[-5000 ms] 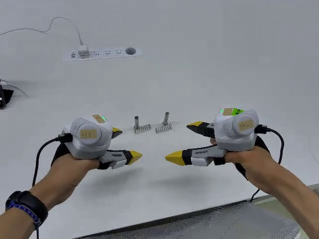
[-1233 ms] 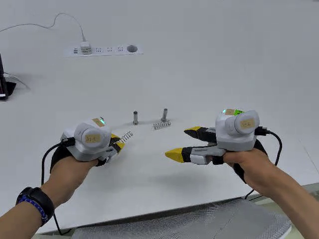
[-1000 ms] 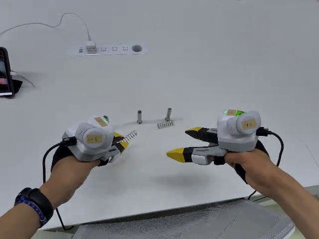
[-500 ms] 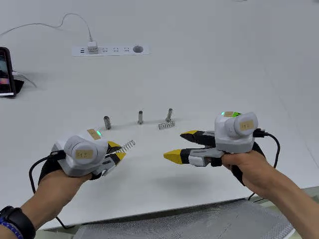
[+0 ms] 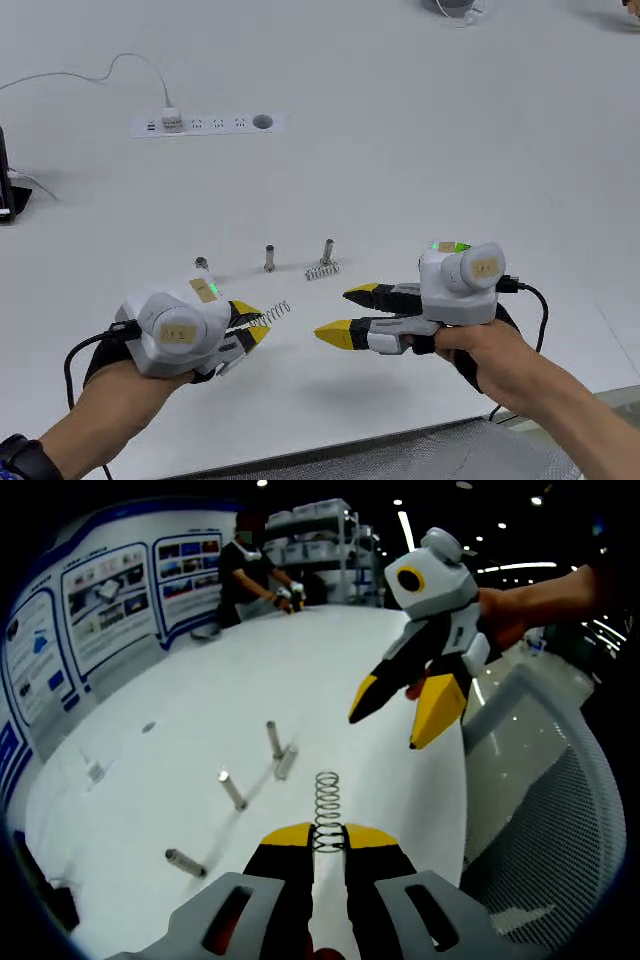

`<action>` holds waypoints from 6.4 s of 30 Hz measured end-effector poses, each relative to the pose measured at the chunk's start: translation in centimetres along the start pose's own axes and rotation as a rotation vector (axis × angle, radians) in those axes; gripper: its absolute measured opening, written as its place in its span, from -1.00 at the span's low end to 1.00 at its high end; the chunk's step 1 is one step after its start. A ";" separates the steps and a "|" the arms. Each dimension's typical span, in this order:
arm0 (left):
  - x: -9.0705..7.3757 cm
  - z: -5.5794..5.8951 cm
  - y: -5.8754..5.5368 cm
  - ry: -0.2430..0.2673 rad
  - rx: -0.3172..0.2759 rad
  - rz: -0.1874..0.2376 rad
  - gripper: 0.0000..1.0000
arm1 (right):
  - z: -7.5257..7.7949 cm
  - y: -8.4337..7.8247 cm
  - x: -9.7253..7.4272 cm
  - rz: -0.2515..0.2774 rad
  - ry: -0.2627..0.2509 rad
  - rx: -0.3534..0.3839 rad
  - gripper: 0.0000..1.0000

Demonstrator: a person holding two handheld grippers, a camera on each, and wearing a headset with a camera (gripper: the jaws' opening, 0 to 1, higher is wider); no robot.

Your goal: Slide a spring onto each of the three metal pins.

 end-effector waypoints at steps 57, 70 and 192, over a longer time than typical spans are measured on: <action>1.9 1.5 5.2 -0.126 0.094 0.076 -0.81 | -2.3 4.9 0.1 -0.027 0.143 -0.068 -0.76; 1.3 1.3 6.5 -0.139 0.082 0.114 -0.81 | -3.6 6.4 0.6 -0.217 0.236 -0.407 -0.76; -6.7 -5.0 -4.1 0.182 -0.241 0.074 0.13 | 2.4 4.5 4.9 -0.628 0.208 -0.703 -0.75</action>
Point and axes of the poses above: the centre of the closed fingertips' face, and the gripper's own axes: x roughly forward along the fingers, z roughly to its right, y roughly out of its top, the point moved 1 cm from there along -x, roughly backward along the fingers, and after that the axes turned 4 degrees about z, right-handed, at the moved point
